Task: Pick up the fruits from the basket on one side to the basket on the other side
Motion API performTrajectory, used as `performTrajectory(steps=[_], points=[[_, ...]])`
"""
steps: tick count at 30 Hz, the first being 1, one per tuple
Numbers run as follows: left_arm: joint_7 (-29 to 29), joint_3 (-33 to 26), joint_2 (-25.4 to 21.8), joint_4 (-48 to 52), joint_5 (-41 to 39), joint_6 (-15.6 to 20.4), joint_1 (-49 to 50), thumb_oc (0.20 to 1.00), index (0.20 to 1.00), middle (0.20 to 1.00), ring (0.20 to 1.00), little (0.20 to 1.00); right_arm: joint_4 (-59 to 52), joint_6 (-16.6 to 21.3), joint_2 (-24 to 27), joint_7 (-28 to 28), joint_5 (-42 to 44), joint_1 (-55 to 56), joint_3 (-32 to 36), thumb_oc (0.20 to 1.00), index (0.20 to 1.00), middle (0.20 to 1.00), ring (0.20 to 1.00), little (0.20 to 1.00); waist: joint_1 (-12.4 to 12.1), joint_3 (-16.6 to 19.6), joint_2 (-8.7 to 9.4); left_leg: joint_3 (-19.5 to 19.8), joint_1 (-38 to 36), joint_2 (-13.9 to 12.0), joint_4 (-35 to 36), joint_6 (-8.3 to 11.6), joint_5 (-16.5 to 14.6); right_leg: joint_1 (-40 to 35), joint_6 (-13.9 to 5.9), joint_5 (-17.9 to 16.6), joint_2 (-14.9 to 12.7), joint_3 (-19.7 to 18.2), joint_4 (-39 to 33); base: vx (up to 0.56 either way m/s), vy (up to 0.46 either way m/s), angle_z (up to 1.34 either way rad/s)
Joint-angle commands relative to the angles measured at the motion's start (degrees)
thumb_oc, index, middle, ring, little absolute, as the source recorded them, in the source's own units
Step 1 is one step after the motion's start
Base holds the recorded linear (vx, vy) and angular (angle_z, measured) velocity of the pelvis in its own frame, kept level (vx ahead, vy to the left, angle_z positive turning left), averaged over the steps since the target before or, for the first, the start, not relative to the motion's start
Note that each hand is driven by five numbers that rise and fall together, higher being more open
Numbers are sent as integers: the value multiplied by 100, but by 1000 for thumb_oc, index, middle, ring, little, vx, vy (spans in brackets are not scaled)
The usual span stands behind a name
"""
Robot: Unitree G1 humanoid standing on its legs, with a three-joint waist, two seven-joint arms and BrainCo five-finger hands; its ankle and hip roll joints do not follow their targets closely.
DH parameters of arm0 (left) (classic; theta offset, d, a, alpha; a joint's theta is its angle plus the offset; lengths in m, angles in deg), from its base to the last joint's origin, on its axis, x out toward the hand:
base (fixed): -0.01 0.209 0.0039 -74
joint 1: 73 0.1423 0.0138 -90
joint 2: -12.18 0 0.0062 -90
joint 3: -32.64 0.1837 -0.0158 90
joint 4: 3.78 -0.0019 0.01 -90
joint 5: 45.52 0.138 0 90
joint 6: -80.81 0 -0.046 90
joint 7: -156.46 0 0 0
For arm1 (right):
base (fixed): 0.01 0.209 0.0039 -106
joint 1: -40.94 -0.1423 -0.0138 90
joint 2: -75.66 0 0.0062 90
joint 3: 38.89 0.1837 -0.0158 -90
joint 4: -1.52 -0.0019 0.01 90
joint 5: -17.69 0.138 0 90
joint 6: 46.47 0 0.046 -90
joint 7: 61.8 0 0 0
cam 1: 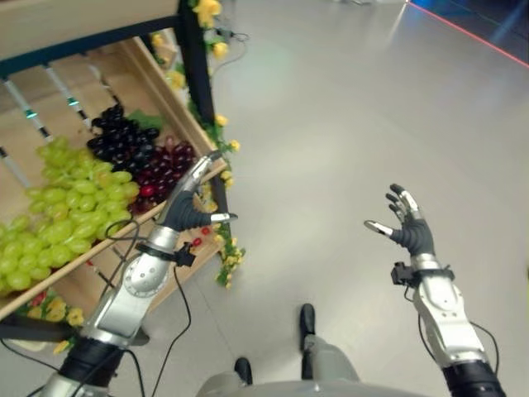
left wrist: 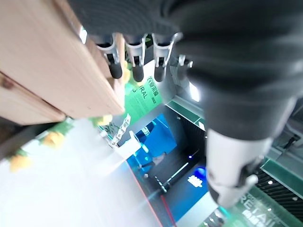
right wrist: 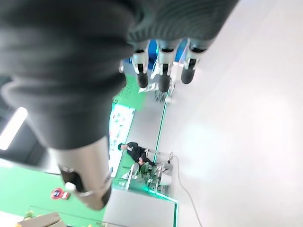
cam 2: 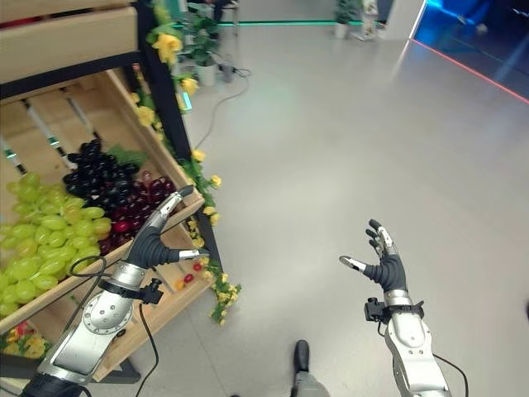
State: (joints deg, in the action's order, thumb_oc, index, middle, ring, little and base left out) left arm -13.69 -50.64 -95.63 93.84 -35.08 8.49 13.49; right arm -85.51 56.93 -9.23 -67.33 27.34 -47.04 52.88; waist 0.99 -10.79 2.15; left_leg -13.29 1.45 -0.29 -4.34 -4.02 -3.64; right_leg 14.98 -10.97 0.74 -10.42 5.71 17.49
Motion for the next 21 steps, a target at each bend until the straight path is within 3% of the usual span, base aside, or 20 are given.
performTrajectory(steps=[1, 2, 3, 4, 5, 7, 9, 10, 11, 12, 13, 14, 15, 17, 18, 20, 21], points=[[30, -145, 78, 236, -389, 265, 2, 1000, 1000, 1000, 1000, 1000, -230, 349, 21, -79, 101, -433, 244, 1000, 1000, 1000, 1000, 1000, 158, 139, 76, 680, -41, 77, 115, 265, -179, -793, 56, -77, 18, -14, -812, -205, 16, -65], [25, -145, 79, 232, -396, 270, 6, 1000, 1000, 1000, 1000, 1000, -234, 347, 23, -75, 103, -425, 244, 1000, 1000, 1000, 1000, 1000, 140, 146, 75, 661, -48, 76, 120, 265, -184, -792, 55, -78, 22, -33, -819, -119, -64, -66], [10, -147, 230, 143, -650, 224, 92, 1000, 1000, 1000, 1000, 1000, -137, 343, -48, -91, 141, -398, 240, 1000, 1000, 1000, 1000, 1000, 68, 220, 89, 428, -34, 2, 51, 254, -212, -1102, 37, -49, -206, 244, -772, -72, -51, -74], [8, -149, 228, 141, -653, 226, 89, 1000, 1000, 1000, 1000, 1000, -136, 345, -48, -92, 142, -401, 240, 1000, 1000, 1000, 1000, 1000, 62, 222, 93, 417, -17, 3, 49, 252, -188, -1090, 41, -79, -206, 236, -789, -135, -108, -99], [-14, -154, 310, 5, -819, 164, 146, 1000, 1000, 1000, 1000, 1000, 42, 303, -64, -133, 71, -393, 207, 1000, 1000, 1000, 1000, 1000, 46, 302, 100, 176, -10, -92, 42, 261, -187, -1290, 15, -129, -392, 376, -751, -109, -89, -113], [-26, -176, 316, -31, -833, 160, 176, 1000, 1000, 1000, 1000, 1000, 140, 275, -67, -150, 1, -394, 192, 1000, 1000, 1000, 1000, 1000, 6, 352, 125, 33, -2, -133, 47, 271, -159, -1364, -8, -224, -455, 443, -842, -95, -115, -146], [21, -265, 300, -102, -729, 87, 321, 1000, 1000, 1000, 1000, 1000, 243, 254, -139, -190, 57, -423, 120, 1000, 1000, 1000, 1000, 1000, -82, 369, 144, -247, -25, -249, -126, 318, -219, -1423, -135, -565, -806, 828, -940, -68, -200, -150], [22, -269, 299, -99, -726, 86, 321, 1000, 1000, 1000, 1000, 1000, 243, 255, -141, -191, 57, -428, 118, 1000, 1000, 1000, 1000, 1000, -90, 374, 149, -262, -2, -250, -135, 314, -198, -1405, -129, -598, -804, 816, -961, -67, -255, -148], [42, -352, 254, -78, -746, 60, 422, 1000, 1000, 1000, 1000, 1000, 245, 240, -158, -224, 61, -499, 42, 1000, 1000, 1000, 1000, 1000, -181, 332, 128, -511, -26, -430, -318, 372, -279, -1433, -158, -741, -1105, 1395, -820, -60, -162, -137], [40, -356, 253, -75, -748, 59, 426, 1000, 1000, 1000, 1000, 1000, 239, 236, -159, -226, 59, -497, 38, 1000, 1000, 1000, 1000, 1000, -181, 325, 129, -513, -33, -431, -324, 372, -284, -1440, -159, -741, -1104, 1392, -820, -70, -353, -171], [7, -375, 269, -53, -884, 30, 480, 1000, 1000, 1000, 1000, 1000, 226, 233, -173, -237, 38, -490, -24, 1000, 1000, 1000, 1000, 1000, -188, 339, 125, -727, -125, -669, -390, 474, -354, -1578, -251, -547, -1135, 1785, -600, -87, -199, -111], [5, -381, 271, -49, -889, 30, 484, 1000, 1000, 1000, 1000, 1000, 223, 234, -170, -239, 38, -490, -28, 1000, 1000, 1000, 1000, 1000, -191, 313, 139, -844, -84, -683, -421, 446, -252, -1549, -177, -605, -1155, 1857, -607, -95, -407, -128], [25, -399, 295, -50, -977, -20, 504, 1000, 1000, 1000, 1000, 1000, 288, 220, -226, -250, 105, -500, -106, 1000, 1000, 1000, 1000, 1000, -124, 341, 125, -946, -168, -915, -376, 596, -234, -1533, -181, -163, -884, 1951, -645, -63, -351, -98], [14, -347, 370, -104, -1006, -54, 456, 1000, 1000, 1000, 1000, 1000, 241, 223, -235, -213, 213, -427, -139, 1000, 1000, 1000, 1000, 1000, 53, 339, 111, -1051, -268, -1266, -223, 767, 54, -1377, -61, 266, -532, 1640, -567, 18, -447, -129], [14, -347, 375, -115, -1005, -48, 456, 1000, 1000, 1000, 1000, 1000, 233, 221, -230, -209, 217, -417, -143, 1000, 1000, 1000, 1000, 1000, 35, 341, 100, -1072, -286, -1290, -206, 791, 72, -1365, -39, 288, -507, 1619, -549, 24, -372, -121], [38, -330, 460, -159, -1048, -38, 409, 1000, 1000, 1000, 1000, 1000, 167, 240, -174, -197, 283, -327, -126, 1000, 1000, 1000, 1000, 1000, 169, 329, 98, -1050, -375, -1517, -189, 900, 204, -1331, 141, 483, -142, 1328, -679, 33, -437, -86], [77, -302, 615, -256, -1268, -41, 317, 1000, 1000, 1000, 1000, 1000, 87, 268, -63, -246, 269, -336, -146, 1000, 1000, 1000, 1000, 1000, 289, 262, 99, -1023, -346, -1689, -415, 945, 563, -1266, 348, 474, 187, 1146, -878, 16, -429, -75]])
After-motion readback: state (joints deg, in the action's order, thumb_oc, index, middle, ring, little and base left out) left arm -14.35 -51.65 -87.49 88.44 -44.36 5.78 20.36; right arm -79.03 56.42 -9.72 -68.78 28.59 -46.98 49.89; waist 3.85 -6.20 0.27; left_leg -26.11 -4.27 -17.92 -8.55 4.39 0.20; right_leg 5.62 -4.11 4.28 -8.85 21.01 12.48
